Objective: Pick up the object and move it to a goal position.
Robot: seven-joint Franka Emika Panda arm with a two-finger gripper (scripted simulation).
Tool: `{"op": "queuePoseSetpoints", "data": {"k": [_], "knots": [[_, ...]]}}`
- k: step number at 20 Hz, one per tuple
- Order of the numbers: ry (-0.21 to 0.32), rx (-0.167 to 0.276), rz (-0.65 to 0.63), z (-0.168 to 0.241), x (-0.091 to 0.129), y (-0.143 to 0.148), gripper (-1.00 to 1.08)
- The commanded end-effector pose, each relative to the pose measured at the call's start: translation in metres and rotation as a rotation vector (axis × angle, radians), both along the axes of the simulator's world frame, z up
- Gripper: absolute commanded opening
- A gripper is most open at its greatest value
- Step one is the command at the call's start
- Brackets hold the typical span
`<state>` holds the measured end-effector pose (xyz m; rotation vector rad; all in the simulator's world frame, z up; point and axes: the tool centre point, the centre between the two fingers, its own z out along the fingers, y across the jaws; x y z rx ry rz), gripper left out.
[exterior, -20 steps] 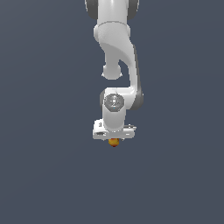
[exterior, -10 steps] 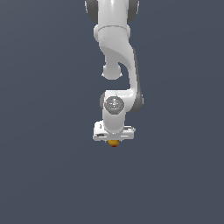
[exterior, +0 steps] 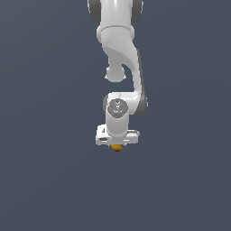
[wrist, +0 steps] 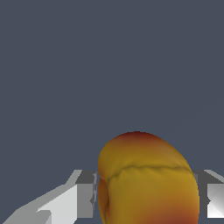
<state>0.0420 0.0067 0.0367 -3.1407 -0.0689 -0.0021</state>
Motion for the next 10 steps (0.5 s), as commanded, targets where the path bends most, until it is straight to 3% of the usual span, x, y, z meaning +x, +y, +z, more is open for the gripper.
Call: {"op": "queuePoseSetpoints", "data": {"k": [1,10], "knots": [[-0.009,0.0,0.003,0.008,0.003,-0.002,-1.0],[-0.088,0.006,0.038,0.086,0.028,-0.016,-1.0]]}}
